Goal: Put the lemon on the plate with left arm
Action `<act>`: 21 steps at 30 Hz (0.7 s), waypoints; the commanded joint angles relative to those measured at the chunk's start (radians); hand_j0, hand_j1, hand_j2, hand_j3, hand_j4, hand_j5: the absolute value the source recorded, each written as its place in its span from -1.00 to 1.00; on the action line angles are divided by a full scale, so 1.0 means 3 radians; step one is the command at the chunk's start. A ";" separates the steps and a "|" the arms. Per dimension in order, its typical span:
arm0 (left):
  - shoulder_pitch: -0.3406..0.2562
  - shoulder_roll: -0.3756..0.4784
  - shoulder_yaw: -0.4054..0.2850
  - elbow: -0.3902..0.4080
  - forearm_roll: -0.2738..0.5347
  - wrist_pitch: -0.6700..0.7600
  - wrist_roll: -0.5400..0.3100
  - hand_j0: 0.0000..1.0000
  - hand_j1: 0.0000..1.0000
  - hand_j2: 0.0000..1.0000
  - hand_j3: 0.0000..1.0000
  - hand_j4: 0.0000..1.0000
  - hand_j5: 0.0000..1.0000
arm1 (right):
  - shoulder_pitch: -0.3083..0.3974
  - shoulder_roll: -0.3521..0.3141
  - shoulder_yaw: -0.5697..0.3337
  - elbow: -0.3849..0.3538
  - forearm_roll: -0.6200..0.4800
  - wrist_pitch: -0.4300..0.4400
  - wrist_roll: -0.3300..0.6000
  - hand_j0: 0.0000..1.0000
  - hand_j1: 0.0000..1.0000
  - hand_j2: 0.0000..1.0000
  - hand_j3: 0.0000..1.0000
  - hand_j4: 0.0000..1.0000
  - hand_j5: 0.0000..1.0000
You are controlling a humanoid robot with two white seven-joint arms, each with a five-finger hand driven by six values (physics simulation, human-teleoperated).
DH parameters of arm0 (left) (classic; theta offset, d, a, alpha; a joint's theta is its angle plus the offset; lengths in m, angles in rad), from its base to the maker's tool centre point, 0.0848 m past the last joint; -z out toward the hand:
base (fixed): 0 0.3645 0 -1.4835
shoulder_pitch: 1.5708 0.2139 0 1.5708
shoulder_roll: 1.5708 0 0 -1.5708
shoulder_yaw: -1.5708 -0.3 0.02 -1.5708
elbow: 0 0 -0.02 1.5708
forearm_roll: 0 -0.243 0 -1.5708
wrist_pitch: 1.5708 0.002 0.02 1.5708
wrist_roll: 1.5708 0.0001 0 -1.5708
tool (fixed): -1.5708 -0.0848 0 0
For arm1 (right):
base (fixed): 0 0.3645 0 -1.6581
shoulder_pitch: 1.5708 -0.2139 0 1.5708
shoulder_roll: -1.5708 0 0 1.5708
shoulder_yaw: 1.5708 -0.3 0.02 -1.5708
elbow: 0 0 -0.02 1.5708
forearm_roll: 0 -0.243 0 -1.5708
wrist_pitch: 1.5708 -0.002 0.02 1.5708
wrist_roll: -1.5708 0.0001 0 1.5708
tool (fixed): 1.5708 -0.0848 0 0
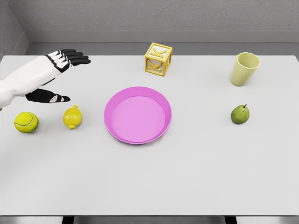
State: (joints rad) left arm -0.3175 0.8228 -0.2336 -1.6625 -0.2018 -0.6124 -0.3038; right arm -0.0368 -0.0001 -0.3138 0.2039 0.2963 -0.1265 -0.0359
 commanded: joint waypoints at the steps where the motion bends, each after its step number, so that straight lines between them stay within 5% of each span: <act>1: 0.0000 0.0003 0.0001 -0.0001 0.0023 0.0005 0.0000 1.00 1.00 1.00 1.00 1.00 1.00 | 0.0000 0.0000 -0.0007 0.0000 -0.0001 0.0008 -0.0008 1.00 1.00 1.00 1.00 1.00 1.00; 12: 0.0261 0.0075 0.0098 0.0009 -0.0166 0.0005 -0.0245 1.00 1.00 1.00 1.00 1.00 1.00 | 0.0000 0.0000 0.0008 0.0000 -0.0001 0.0008 -0.0008 1.00 1.00 1.00 1.00 1.00 1.00; 18: 0.0470 0.0647 0.0093 0.0035 -0.0125 0.0005 -0.0240 1.00 1.00 1.00 1.00 1.00 1.00 | 0.0000 0.0000 0.0008 0.0000 -0.0001 0.0008 -0.0008 1.00 1.00 1.00 1.00 1.00 1.00; 21: 0.0476 0.0673 -0.0091 0.0035 -0.0125 0.0005 -0.0245 1.00 1.00 1.00 1.00 1.00 1.00 | 0.0000 0.0000 0.0008 0.0000 -0.0001 0.0008 -0.0008 1.00 1.00 1.00 1.00 1.00 1.00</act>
State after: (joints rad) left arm -0.1749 1.0007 -0.2335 -1.6528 -0.2478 -0.6126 -0.3774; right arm -0.0368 -0.0001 -0.3114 0.2039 0.2963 -0.1242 -0.0385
